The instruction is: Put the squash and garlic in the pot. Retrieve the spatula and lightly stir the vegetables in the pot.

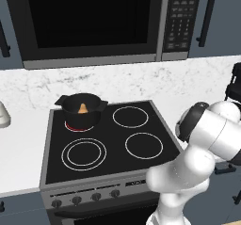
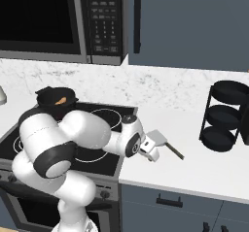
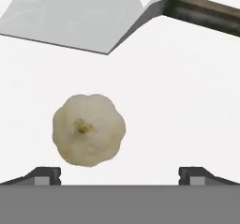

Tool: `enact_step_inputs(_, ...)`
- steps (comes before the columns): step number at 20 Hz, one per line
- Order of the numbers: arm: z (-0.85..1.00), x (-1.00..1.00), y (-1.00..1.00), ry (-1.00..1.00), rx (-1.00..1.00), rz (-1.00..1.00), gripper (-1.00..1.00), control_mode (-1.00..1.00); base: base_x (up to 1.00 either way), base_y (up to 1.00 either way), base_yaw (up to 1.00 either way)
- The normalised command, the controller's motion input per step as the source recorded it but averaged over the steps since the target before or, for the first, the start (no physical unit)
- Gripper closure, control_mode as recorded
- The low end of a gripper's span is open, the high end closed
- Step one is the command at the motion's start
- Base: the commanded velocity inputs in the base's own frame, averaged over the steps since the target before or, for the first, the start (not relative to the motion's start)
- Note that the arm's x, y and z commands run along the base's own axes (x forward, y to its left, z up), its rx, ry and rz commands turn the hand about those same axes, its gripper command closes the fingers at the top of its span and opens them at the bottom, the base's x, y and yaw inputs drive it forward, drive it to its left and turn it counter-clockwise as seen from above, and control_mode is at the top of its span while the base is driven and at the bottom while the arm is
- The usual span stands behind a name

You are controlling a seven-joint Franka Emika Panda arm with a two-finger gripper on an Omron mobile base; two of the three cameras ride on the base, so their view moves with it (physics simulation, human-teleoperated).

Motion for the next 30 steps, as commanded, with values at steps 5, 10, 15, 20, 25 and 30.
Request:
enact_step_inputs(5, -0.07, 0.40, 0.00, 0.01, 0.00, 0.08, -1.00, -1.00, 0.00, 0.00, 0.00)
enact_step_inputs(10, -0.08, 0.36, -0.02, 0.04, 0.00, 0.07, -1.00, -1.00, 0.00, 0.00, 0.00)
enact_step_inputs(15, -0.21, 0.08, -0.08, 0.05, 0.00, 0.05, -1.00, -1.00, 0.00, 0.00, 0.00)
enact_step_inputs(20, -0.19, -0.01, 0.00, 0.06, 0.00, 0.01, 1.00, -1.00, 0.00, 0.00, 0.00)
enact_step_inputs(25, -0.01, -0.40, 0.00, 0.00, 0.00, 0.00, 1.00, -1.00, 0.00, 0.00, 0.00)
enact_step_inputs(30, 0.40, -0.85, 0.39, -0.20, 0.00, 0.00, 1.00, -1.00, 0.00, 0.00, 0.00)
